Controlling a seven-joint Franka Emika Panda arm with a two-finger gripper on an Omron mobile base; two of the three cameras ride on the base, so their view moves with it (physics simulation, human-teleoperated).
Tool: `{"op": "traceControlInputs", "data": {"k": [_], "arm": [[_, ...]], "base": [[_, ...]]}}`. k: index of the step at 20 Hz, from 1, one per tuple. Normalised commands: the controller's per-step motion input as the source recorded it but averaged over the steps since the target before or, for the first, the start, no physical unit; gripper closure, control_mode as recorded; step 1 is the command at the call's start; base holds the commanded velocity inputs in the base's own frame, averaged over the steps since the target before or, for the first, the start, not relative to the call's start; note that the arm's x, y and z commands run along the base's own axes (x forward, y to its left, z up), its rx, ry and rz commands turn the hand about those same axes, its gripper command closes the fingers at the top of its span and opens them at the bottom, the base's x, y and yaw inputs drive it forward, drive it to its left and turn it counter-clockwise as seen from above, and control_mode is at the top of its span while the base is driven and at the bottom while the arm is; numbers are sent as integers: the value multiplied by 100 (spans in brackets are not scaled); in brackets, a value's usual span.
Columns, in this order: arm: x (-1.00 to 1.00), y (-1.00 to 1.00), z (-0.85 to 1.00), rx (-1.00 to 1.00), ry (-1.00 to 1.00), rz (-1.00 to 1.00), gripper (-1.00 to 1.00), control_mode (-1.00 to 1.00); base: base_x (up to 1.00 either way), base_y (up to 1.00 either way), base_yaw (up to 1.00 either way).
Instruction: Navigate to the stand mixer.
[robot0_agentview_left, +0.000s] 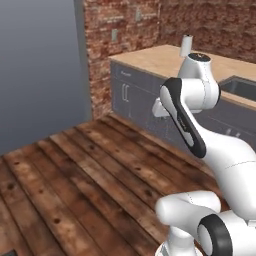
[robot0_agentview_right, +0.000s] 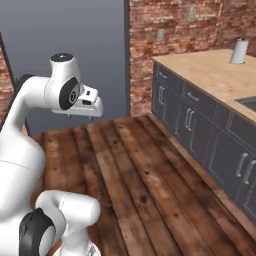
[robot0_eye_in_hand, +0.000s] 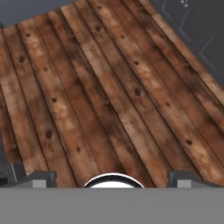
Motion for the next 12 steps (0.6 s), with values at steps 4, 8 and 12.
{"op": "traceControlInputs", "data": {"k": [4, 8, 12], "arm": [[0, 0, 0, 0, 0, 0, -100, 100], [0, 0, 0, 0, 0, 0, -100, 100], [0, 0, 0, 0, 0, 0, -100, 100]], "base": [[77, 0, -18], [68, -2, -38], [3, -7, -90]]}}
